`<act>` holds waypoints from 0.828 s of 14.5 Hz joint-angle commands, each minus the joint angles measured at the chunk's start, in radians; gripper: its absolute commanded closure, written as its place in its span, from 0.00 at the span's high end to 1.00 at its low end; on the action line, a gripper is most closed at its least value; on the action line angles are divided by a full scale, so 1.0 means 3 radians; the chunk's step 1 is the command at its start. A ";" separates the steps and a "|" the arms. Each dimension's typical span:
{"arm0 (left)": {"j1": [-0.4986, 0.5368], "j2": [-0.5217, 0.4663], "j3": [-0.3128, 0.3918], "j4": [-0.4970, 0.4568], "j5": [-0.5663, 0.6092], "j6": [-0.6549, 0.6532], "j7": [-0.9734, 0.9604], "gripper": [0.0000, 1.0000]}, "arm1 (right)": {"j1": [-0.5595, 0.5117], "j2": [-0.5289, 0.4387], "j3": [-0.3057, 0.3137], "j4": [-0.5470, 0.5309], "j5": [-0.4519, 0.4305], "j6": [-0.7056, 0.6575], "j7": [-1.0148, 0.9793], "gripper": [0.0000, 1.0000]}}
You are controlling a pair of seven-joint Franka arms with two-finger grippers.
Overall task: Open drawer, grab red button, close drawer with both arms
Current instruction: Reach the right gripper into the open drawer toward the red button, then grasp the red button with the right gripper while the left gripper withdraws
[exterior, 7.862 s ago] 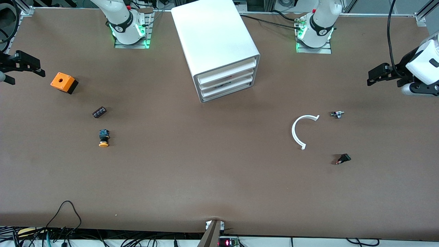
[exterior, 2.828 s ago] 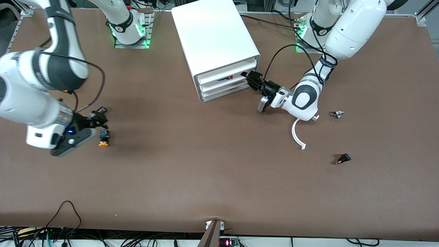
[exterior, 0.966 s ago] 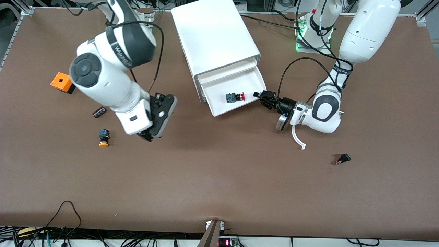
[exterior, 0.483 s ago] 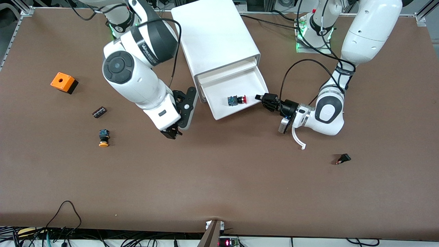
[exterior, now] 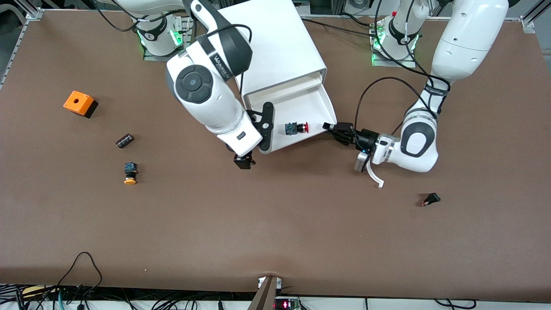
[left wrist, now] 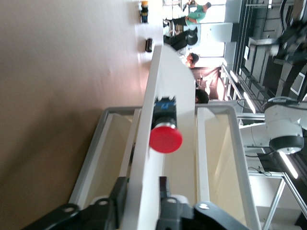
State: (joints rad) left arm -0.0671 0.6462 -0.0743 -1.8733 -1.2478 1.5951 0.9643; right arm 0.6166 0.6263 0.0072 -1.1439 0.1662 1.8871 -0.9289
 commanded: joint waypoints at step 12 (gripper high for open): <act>0.0045 -0.0645 0.0053 0.0374 0.1279 0.0001 -0.1270 1.00 | 0.0782 0.0264 -0.0280 0.0111 -0.0058 -0.0047 -0.0212 1.00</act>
State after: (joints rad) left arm -0.0499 0.4623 -0.0616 -1.7920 -0.9257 1.5948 0.6410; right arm 0.8230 0.6669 -0.0577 -1.1430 0.1585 1.8877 -0.9868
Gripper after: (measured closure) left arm 0.000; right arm 0.000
